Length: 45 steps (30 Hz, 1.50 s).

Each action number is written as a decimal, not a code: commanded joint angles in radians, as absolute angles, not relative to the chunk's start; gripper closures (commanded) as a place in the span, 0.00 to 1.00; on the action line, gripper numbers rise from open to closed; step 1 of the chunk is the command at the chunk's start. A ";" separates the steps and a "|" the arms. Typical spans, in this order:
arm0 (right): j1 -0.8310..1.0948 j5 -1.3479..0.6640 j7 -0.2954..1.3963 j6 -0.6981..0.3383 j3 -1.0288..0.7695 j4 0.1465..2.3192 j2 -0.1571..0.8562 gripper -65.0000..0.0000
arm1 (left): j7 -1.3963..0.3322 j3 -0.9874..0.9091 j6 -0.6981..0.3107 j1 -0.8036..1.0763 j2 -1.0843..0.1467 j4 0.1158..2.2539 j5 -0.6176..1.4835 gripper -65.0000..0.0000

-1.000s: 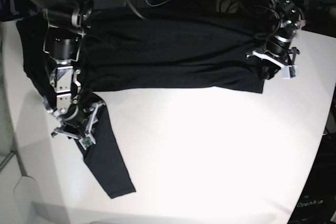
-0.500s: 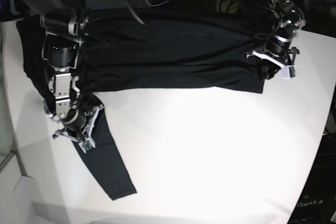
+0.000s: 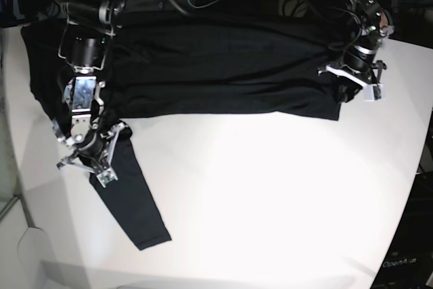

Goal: Fold the T-shirt properly
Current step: 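Grasp the black sleeve with the right gripper and lift it, then fold the held sleeve back over the strip with the right gripper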

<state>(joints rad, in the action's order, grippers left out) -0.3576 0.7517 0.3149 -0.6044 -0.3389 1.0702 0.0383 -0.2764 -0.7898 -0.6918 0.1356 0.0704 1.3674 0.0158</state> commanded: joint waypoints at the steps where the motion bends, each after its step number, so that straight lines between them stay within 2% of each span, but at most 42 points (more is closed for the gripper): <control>1: -0.397 0.745 0.297 -0.587 -0.366 1.102 0.031 0.95 | -0.251 -0.788 -0.698 0.127 0.067 1.383 0.035 0.80; 5: -0.404 0.745 0.292 -0.602 -0.437 1.118 0.002 0.97 | -0.251 -0.788 -0.698 0.127 0.067 1.382 0.035 0.80; 9: -0.421 0.745 0.298 -0.595 -0.443 1.118 0.001 0.93 | -0.251 -0.788 -0.698 0.128 0.067 1.382 0.035 0.80; 14: -0.440 0.745 0.294 -0.476 -0.470 1.113 -0.001 0.74 | -0.251 -0.788 -0.698 0.128 0.067 1.382 0.035 0.80; 20: -0.458 0.684 0.300 -0.463 -0.598 1.170 -0.048 0.43 | -0.251 -0.786 -0.698 0.127 0.067 1.382 0.035 0.80; 22: -0.458 0.670 0.300 -0.463 -0.604 1.167 -0.051 0.36 | -0.251 -0.786 -0.698 0.125 0.067 1.382 0.035 0.80; 31: -0.476 0.670 0.292 -0.463 -0.605 1.095 -0.071 0.36 | -0.251 -0.783 -0.698 0.124 0.067 1.382 0.035 0.80; 36: -0.515 0.670 0.291 -0.463 -0.607 1.003 -0.054 0.42 | -0.251 -0.786 -0.698 0.124 0.067 1.382 0.035 0.80; 43: -0.564 0.670 0.269 -0.463 -0.613 0.881 -0.024 0.44 | -0.251 -0.788 -0.698 0.128 0.067 1.382 0.035 0.80; 45: -0.568 0.671 0.249 -0.463 -0.613 0.855 -0.024 0.48 | -0.251 -0.788 -0.698 0.128 0.067 1.382 0.035 0.80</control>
